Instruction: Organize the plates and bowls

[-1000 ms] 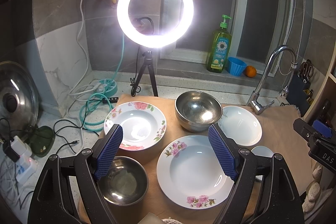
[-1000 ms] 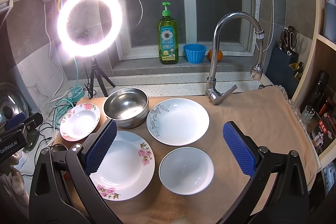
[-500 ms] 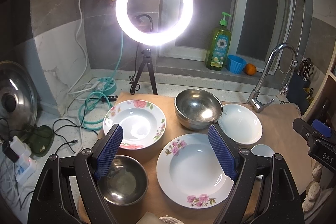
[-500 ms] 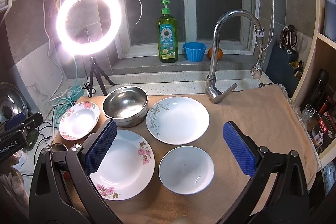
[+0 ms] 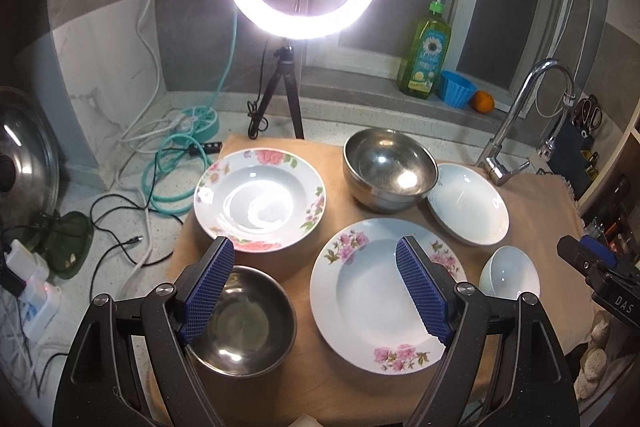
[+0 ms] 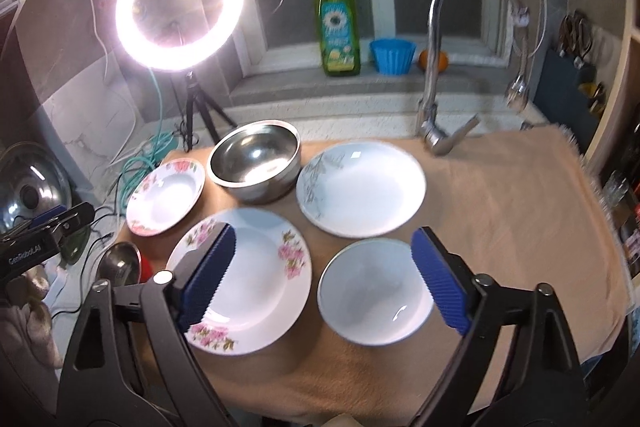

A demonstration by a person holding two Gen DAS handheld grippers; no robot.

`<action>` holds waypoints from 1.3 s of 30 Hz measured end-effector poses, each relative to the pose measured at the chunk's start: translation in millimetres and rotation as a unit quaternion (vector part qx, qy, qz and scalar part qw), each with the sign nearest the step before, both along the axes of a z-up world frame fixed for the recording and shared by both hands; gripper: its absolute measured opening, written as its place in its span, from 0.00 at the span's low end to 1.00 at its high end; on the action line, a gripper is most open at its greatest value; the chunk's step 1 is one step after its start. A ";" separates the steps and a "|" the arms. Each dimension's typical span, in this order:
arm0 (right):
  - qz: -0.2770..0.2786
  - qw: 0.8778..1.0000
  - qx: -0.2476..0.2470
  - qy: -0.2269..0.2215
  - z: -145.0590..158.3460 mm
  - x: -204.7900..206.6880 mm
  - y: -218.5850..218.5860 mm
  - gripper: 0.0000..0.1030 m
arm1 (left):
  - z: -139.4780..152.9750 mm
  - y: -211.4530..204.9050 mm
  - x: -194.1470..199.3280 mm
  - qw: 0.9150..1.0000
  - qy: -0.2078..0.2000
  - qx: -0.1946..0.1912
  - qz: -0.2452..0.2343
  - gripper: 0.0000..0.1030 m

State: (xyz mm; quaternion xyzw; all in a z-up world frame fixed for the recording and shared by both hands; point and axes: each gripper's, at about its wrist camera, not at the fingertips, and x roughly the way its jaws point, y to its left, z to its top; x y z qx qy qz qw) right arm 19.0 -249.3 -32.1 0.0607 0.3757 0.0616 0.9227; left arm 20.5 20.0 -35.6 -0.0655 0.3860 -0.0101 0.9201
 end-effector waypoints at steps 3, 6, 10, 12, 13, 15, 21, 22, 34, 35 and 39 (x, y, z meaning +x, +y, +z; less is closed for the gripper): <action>0.008 1.000 0.018 0.020 -7.0 3.1 -2.1 0.79 | -6.6 3.8 4.8 1.000 0.017 -0.012 -0.009 0.75; 0.020 0.998 0.034 0.041 -16.2 3.3 -2.0 0.73 | -12.0 3.7 10.6 0.999 0.033 -0.012 -0.026 0.66; 0.040 0.995 0.058 0.075 -33.1 1.3 1.1 0.65 | -20.6 3.9 19.0 0.996 0.064 -0.027 -0.050 0.56; 0.048 0.991 0.073 0.098 -44.5 0.3 2.4 0.56 | -26.2 4.2 21.8 0.994 0.078 -0.044 -0.058 0.51; 0.050 0.990 0.080 0.105 -48.9 0.8 1.9 0.55 | -30.3 3.8 22.4 0.993 0.086 -0.051 -0.061 0.45; 0.052 0.985 0.104 0.129 -61.5 0.1 0.0 0.53 | -37.3 3.8 22.5 0.991 0.101 -0.066 -0.063 0.36; 0.053 0.970 0.158 0.179 -88.6 -2.1 -2.2 0.40 | -48.9 -6.3 23.2 0.985 0.129 -0.075 -0.087 0.32; 0.053 0.969 0.159 0.182 -90.7 -3.0 -0.8 0.39 | -49.8 -7.2 25.7 0.984 0.133 -0.072 -0.092 0.29; 0.056 0.959 0.177 0.213 -112.6 -6.8 15.0 0.29 | -63.2 -29.2 101.7 0.960 0.192 -0.002 -0.202 0.23; 0.054 0.959 0.178 0.214 -114.1 -6.6 15.5 0.28 | -67.3 -29.6 110.0 0.958 0.202 -0.009 -0.205 0.22; 0.041 0.956 0.191 0.220 -120.9 -5.6 11.6 0.25 | -79.8 -27.0 133.5 0.951 0.230 -0.031 -0.205 0.20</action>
